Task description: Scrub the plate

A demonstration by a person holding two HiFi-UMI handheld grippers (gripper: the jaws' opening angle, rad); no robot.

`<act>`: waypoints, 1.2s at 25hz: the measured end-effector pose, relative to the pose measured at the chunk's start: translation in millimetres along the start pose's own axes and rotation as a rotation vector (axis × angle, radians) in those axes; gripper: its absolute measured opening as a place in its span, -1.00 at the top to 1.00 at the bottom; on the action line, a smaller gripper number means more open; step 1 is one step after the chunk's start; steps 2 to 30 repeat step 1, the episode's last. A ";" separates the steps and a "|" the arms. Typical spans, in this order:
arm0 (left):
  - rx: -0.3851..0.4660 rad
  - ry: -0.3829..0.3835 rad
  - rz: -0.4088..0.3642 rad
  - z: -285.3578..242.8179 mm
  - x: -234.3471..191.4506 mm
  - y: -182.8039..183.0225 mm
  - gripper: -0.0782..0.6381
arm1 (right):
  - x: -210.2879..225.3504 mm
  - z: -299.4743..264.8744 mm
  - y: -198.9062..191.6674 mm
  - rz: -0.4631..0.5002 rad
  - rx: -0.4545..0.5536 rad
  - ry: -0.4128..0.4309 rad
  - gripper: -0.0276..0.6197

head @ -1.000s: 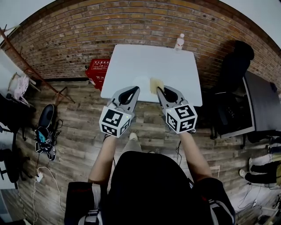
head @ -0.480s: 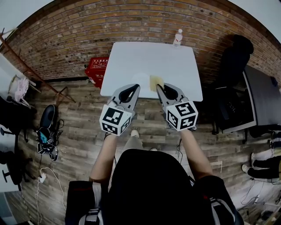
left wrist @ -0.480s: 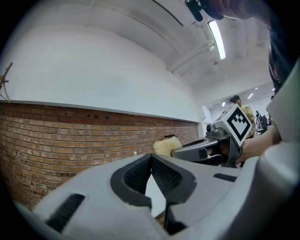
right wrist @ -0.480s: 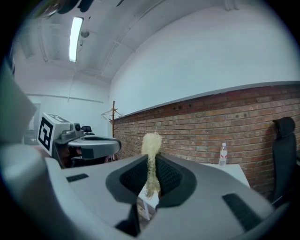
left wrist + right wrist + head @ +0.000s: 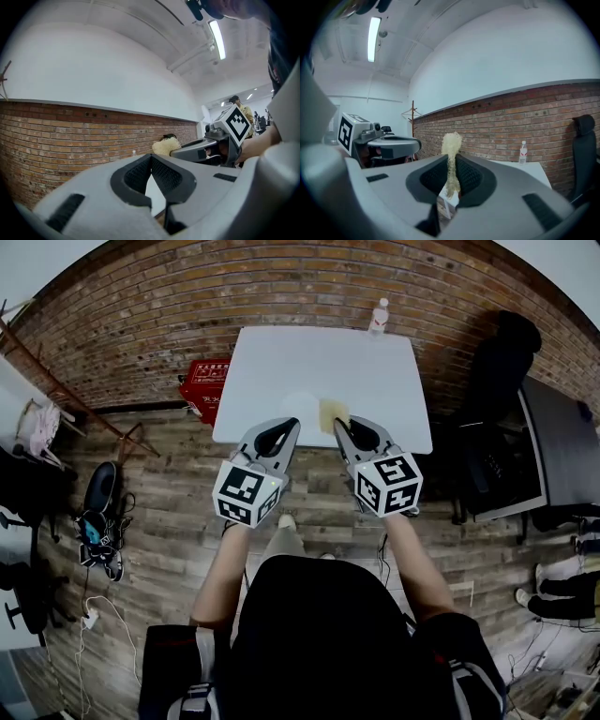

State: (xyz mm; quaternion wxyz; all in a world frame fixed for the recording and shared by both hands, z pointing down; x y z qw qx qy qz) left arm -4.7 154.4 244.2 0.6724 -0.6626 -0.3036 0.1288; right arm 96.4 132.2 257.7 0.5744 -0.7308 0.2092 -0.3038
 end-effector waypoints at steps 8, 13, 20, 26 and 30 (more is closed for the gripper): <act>0.000 0.001 0.000 -0.3 -0.6 0.3 0.73 | -0.2 -0.2 -0.1 0.001 0.000 0.001 0.79; 0.000 0.001 0.000 -0.3 -0.6 0.3 0.73 | -0.2 -0.2 -0.1 0.001 0.000 0.001 0.79; 0.000 0.001 0.000 -0.3 -0.6 0.3 0.73 | -0.2 -0.2 -0.1 0.001 0.000 0.001 0.79; 0.000 0.001 0.000 -0.3 -0.6 0.3 0.73 | -0.2 -0.2 -0.1 0.001 0.000 0.001 0.79; 0.000 0.001 0.000 -0.3 -0.6 0.3 0.73 | -0.2 -0.2 -0.1 0.001 0.000 0.001 0.79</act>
Point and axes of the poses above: the fingertips, and each gripper's own axes: z backward along the fingers, x to its right, y out of its top, the point moved 2 cm from there along z, backward along the fingers, and after that the axes turned 8 degrees about -z, right-handed, at the moved point
